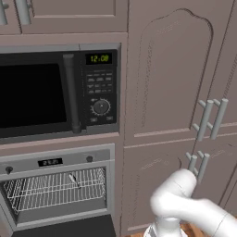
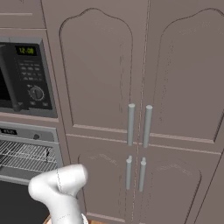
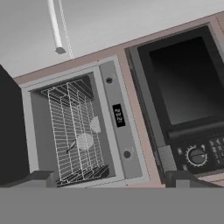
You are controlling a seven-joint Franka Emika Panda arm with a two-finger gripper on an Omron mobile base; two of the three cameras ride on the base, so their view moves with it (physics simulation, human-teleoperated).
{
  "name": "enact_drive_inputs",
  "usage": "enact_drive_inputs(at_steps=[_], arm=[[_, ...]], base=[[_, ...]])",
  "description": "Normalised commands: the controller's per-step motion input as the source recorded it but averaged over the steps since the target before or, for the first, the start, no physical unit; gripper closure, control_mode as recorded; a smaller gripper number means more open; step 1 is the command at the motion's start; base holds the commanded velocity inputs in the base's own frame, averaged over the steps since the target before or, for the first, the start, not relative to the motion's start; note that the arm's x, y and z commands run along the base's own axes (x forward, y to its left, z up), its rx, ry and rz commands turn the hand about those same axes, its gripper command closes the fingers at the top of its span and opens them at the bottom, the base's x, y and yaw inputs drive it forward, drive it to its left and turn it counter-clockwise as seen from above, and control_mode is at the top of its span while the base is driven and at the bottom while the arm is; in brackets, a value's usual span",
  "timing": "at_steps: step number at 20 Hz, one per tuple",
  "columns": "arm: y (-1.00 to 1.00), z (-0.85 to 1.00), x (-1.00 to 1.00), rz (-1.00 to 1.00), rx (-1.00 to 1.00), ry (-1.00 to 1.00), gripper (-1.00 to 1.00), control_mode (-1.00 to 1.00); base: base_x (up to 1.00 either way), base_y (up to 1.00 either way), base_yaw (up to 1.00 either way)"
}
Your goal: Take the fish from the oven and place it on the plate on the counter.
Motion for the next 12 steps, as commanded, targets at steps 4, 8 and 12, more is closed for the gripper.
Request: enact_drive_inputs(at_steps=[4, 8, 12], arm=[[-0.28, 0.22, 0.63, 0.00, 0.01, 0.01, -1.00, -1.00], [-0.22, 0.33, 0.61, 0.00, 0.00, 0.07, -1.00, -1.00], [-0.11, 0.20, 0.84, 0.00, 0.00, 0.16, -1.00, -1.00]], base=[[0.00, 0.00, 0.00], [0.00, 0.00, 0.00], [0.00, 0.00, 0.00]])
